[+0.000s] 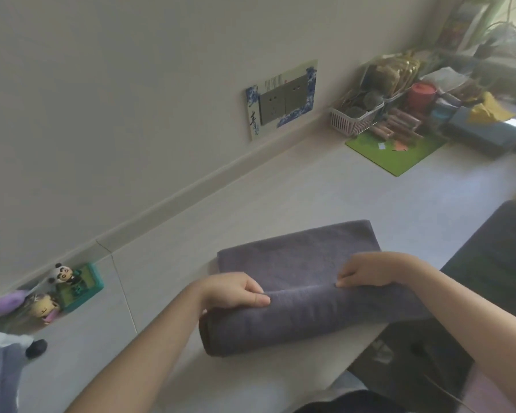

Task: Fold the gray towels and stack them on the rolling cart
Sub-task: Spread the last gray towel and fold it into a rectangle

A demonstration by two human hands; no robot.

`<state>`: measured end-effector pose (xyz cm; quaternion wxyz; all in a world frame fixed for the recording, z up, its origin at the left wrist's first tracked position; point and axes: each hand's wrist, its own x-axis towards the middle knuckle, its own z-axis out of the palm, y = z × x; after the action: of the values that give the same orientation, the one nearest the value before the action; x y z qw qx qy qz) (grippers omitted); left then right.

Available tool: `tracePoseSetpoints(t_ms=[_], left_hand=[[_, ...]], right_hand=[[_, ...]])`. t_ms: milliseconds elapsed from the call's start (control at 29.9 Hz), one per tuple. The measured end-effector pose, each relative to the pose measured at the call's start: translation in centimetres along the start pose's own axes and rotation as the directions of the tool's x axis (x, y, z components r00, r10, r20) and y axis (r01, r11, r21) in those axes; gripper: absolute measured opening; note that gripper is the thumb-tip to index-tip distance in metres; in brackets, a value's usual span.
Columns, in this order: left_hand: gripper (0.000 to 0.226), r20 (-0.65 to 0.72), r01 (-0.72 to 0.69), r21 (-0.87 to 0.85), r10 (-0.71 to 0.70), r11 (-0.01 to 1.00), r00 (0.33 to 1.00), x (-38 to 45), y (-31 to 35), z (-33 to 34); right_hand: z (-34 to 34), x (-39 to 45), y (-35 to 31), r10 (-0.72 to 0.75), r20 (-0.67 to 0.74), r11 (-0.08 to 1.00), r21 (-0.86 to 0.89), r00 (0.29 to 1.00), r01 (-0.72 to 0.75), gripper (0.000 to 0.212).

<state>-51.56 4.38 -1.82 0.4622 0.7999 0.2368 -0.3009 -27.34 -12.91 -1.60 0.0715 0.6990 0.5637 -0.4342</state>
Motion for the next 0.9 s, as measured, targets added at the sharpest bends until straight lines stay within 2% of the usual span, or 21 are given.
tracePoseSetpoints(t_ms=[134, 268, 334, 468, 569, 669, 736, 769, 803, 870, 903], left_hand=[[0.024, -0.054, 0.112, -0.013, -0.113, 0.994, 0.992, 2.4, 0.8, -5.4], [0.053, -0.132, 0.286, 0.186, -0.265, 0.940, 0.955, 5.9, 0.9, -7.8], [0.062, -0.177, 0.327, 0.177, -0.297, 0.928, 0.938, 7.8, 0.6, -7.8], [0.056, -0.275, 0.292, 0.167, -0.240, 0.942, 0.931, 9.9, -1.8, -6.7], [0.039, -0.369, 0.280, 0.203, -0.191, 0.938, 0.909, 10.8, -3.4, -5.9], [0.040, -0.441, 0.319, 0.241, -0.190, 0.916, 0.877, 11.4, -3.7, -5.1], [0.041, -0.525, 0.397, 0.326, -0.184, 0.858, 0.831, 11.8, -3.2, -4.5], [0.039, -0.600, 0.436, 0.355, -0.156, 0.827, 0.784, 12.1, -2.9, -3.8], [0.037, -0.700, 0.462, 0.362, -0.091, 0.809, 0.708, 12.4, -2.7, -3.0], [0.038, -0.826, 0.387, 0.339, 0.074, 0.858, 0.559, 12.8, -1.9, -1.0], [0.043, -0.837, 0.303, 0.339, 0.139, 0.891, 0.530, 13.1, -1.7, 0.1]], right_hand=[[-4.9, 4.1, 0.6, 0.011, -0.038, 0.999, -0.042, 0.999, -0.012, 0.040], [-6.8, 8.2, 1.3, 0.019, -0.121, 0.999, -0.024, 0.992, -0.022, 0.043], [-7.2, 10.1, 1.8, 0.057, -0.179, 0.998, 0.036, 0.982, -0.052, 0.052], [-6.1, 11.7, 2.9, 0.067, -0.231, 0.997, 0.043, 0.971, -0.059, 0.053], [-5.2, 12.3, 3.9, 0.047, -0.231, 0.993, -0.095, 0.972, -0.070, 0.054], [-4.5, 12.9, 4.5, 0.086, -0.315, 0.982, -0.131, 0.945, -0.133, 0.043], [-4.1, 13.1, 4.4, 0.117, -0.366, 0.961, -0.192, 0.923, -0.198, 0.040], [-3.5, 13.1, 4.0, 0.126, -0.412, 0.943, -0.233, 0.902, -0.238, 0.038], [-2.6, 13.1, 3.6, 0.119, -0.491, 0.924, -0.263, 0.863, -0.277, 0.034], [-0.2, 13.1, 2.4, 0.036, -0.685, 0.934, -0.236, 0.727, -0.269, 0.037], [1.0, 13.1, 1.9, -0.007, -0.742, 0.958, -0.198, 0.671, -0.208, 0.045]])
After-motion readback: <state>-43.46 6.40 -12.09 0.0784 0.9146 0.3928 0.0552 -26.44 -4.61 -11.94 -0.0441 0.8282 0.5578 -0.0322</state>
